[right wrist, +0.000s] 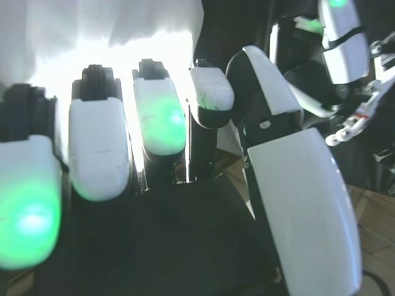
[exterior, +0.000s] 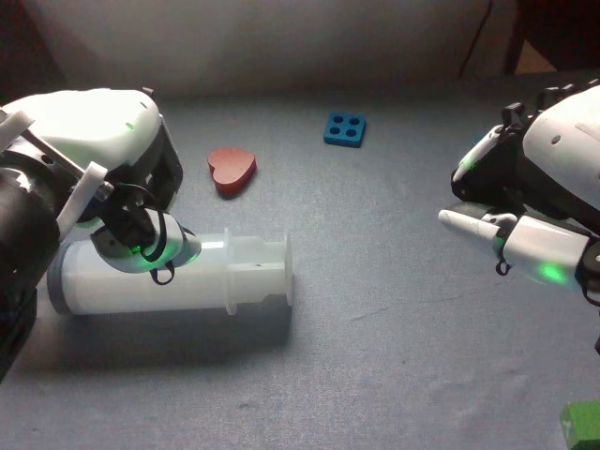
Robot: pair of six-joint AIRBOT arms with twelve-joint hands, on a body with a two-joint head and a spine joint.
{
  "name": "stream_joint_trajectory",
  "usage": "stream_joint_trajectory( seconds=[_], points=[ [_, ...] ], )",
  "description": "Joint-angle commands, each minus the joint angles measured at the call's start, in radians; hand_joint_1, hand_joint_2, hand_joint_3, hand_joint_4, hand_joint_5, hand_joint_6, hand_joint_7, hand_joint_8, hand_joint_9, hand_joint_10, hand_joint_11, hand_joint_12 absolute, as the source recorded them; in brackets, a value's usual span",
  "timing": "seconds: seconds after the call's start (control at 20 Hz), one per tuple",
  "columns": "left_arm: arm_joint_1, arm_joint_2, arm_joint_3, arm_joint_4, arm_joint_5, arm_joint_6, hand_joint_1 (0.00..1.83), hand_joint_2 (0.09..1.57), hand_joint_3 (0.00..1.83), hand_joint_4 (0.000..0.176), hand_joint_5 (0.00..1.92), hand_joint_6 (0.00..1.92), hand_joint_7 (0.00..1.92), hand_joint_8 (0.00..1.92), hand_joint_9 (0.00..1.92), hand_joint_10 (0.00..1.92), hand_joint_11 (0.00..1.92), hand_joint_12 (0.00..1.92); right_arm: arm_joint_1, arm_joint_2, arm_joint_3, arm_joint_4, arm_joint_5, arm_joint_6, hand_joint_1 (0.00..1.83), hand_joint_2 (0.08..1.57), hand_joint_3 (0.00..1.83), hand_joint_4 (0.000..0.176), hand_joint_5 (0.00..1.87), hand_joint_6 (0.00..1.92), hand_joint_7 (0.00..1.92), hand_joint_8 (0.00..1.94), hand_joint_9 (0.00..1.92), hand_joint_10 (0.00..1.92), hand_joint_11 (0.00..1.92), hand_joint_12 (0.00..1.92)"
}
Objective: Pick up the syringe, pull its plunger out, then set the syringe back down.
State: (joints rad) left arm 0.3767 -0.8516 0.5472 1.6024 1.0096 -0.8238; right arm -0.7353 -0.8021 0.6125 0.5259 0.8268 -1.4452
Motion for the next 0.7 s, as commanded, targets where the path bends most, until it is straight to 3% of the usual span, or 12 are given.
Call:
stream_joint_trajectory(
  seconds=[0.0,0.15,0.2,0.4,0.65],
  points=[
    [-0.009,-0.003,-0.003,0.097,0.056,-0.001,0.21,1.0,0.1,0.0,0.13,0.06,0.11,0.05,0.1,0.07,0.0,0.53,0.003,-0.005,-0.003,-0.038,0.119,0.004,0.0,0.92,0.15,0.0,0.06,0.03,0.03,0.01,0.04,0.02,0.03,0.22],
    [-0.008,-0.006,-0.004,0.104,0.056,-0.001,0.21,1.0,0.1,0.0,0.13,0.06,0.11,0.05,0.1,0.07,0.0,0.53,0.01,-0.025,-0.002,-0.035,0.157,-0.01,0.0,0.92,0.15,0.0,0.06,0.03,0.03,0.01,0.04,0.02,0.03,0.22],
    [-0.003,-0.006,-0.005,0.104,0.056,-0.001,0.2,1.05,0.01,0.0,0.14,0.01,0.12,0.01,0.12,0.01,0.0,0.53,0.018,-0.035,-0.002,-0.016,0.16,-0.023,0.0,0.98,0.03,0.0,0.08,0.01,0.06,0.01,0.05,0.0,0.0,0.35],
    [0.01,-0.006,-0.01,0.104,0.056,-0.001,0.15,1.08,0.0,0.0,0.1,0.0,0.08,0.0,0.09,0.0,0.0,0.4,0.025,-0.07,0.004,0.023,0.173,-0.064,0.0,0.99,0.01,0.0,0.09,0.0,0.08,0.01,0.06,0.0,0.0,0.37],
    [0.076,-0.026,-0.043,0.143,0.12,-0.037,0.14,1.08,0.0,0.0,0.1,0.0,0.09,0.01,0.09,0.01,0.0,0.43,0.041,-0.112,0.016,0.069,0.187,-0.113,0.0,1.02,0.01,0.0,0.06,0.0,0.05,0.0,0.03,0.0,0.0,0.27]
  ],
)
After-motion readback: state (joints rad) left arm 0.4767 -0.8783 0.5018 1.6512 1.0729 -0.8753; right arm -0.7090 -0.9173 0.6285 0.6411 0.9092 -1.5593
